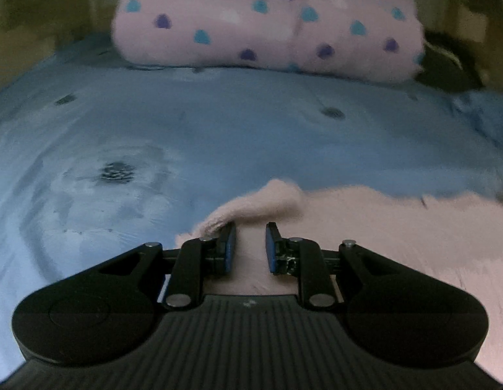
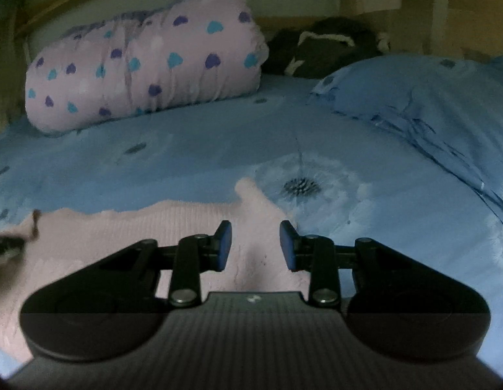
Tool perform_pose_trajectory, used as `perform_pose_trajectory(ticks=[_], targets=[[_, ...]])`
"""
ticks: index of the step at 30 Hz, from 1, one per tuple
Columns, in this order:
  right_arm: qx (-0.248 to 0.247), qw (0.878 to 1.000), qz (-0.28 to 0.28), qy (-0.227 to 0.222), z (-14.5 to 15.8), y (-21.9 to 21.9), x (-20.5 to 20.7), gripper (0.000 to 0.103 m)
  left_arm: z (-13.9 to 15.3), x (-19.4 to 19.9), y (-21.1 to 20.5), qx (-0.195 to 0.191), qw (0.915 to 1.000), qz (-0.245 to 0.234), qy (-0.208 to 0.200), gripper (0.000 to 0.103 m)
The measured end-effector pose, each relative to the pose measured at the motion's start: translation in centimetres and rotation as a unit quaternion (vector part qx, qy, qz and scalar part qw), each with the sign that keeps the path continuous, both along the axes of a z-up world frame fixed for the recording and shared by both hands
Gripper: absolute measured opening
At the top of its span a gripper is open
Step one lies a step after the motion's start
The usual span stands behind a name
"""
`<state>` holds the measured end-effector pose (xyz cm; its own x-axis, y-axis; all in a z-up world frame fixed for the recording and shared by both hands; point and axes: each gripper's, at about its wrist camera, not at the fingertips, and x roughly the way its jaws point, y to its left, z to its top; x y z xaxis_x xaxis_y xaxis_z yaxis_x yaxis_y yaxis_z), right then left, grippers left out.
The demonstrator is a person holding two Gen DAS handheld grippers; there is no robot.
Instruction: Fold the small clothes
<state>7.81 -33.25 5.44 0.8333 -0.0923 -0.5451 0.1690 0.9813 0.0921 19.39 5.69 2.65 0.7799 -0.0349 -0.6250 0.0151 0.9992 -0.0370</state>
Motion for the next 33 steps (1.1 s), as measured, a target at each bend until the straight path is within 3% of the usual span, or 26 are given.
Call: perform_pose_trajectory(ticks=[6,9,12,14,16,24,29,33], targets=[[-0.013,1.000,0.024,0.000,-1.0,0.3,0.7,0.035,-0.2,-0.5,1.1,0.002,0.9997,0.025,-0.006,0.023],[-0.009,1.000,-0.009,0.010,-2.2,-0.9,1.7,0.035,0.1,-1.4,1.1,0.007,0.9997,0.024,-0.004,0.023],[0.024,0.999,-0.040,0.026,-4.0,-2.9,2.3,0.039,0.9,-3.0,1.1,0.004,0.9999,0.015,-0.003,0.025],[0.077,0.995,-0.059,0.018,-4.5,-4.5,1.9,0.043,1.5,-4.0,1.1,0.005,0.9999,0.010,0.002,0.028],[0.110,0.991,-0.079,0.014,-4.1,-5.3,1.4,0.043,2.2,-5.0,1.0,0.011,0.9999,0.010,0.009,0.032],[0.115,0.989,-0.088,-0.006,-1.2,-4.3,-1.1,0.043,5.0,-9.6,1.1,0.013,0.9998,0.003,0.016,0.068],[0.118,0.990,-0.079,-0.008,1.1,-3.2,-3.1,0.046,6.6,-12.1,0.7,0.044,0.9987,0.000,0.026,0.072],[0.136,0.988,-0.068,-0.008,2.2,-2.0,-5.1,0.054,7.8,-14.4,0.8,0.065,0.9977,0.000,0.018,0.088]])
